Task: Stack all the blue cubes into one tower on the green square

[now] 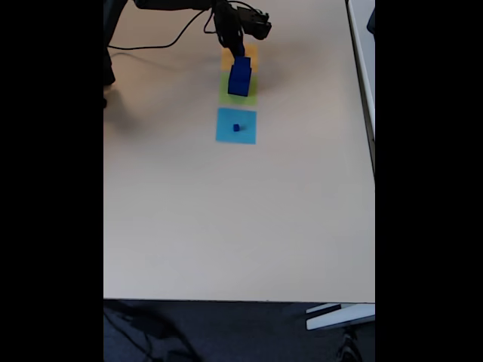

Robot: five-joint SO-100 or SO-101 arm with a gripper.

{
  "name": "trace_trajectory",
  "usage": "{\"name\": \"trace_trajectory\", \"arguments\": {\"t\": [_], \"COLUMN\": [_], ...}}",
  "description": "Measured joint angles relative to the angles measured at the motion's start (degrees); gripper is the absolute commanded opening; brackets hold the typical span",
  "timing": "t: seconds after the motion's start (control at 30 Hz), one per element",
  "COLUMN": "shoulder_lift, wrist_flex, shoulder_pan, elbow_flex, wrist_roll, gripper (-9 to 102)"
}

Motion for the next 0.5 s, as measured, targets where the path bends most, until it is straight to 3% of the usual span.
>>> {"name": "trace_trajectory", "arguments": {"t": [0.27, 0.5], "shoulder_lift": [0.0, 1.1], "wrist_flex": [-0.2, -0.2], "shoulder_pan": [0.1, 0.4], "elbow_flex": [0.4, 1.5], "wrist_roll": [0.0, -0.3], "gripper": [0, 0]}}
